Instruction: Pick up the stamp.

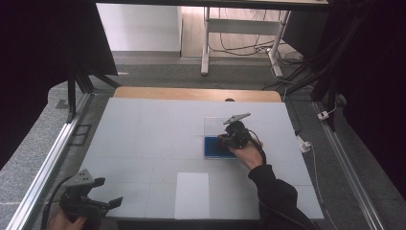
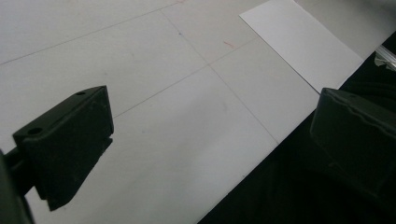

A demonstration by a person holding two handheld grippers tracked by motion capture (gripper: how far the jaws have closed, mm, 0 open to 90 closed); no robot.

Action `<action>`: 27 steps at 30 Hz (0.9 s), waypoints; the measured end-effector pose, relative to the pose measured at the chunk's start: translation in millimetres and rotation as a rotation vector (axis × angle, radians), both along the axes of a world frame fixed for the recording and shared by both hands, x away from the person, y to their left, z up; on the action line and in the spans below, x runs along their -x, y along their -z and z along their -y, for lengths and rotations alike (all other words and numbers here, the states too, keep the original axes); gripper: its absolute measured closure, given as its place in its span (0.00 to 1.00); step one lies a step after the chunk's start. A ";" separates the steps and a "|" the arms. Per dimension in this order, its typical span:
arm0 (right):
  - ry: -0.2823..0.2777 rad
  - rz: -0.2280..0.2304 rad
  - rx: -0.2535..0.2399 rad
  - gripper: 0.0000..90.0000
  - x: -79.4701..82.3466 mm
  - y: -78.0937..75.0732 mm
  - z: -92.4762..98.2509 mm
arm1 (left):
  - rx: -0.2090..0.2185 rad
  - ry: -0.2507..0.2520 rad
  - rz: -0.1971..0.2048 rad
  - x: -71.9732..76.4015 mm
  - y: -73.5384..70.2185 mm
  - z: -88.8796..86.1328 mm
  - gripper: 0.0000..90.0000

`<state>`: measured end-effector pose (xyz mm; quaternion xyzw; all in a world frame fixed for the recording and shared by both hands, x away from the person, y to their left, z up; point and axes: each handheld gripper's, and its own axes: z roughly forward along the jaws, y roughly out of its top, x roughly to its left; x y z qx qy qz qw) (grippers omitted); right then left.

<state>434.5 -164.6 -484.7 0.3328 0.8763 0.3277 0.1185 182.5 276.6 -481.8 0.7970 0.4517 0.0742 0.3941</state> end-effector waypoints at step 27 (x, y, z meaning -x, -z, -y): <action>0.000 0.052 -0.034 0.89 17.1 -23.8 14.0 | 0.001 0.001 0.004 0.4 -0.6 -0.2 0.00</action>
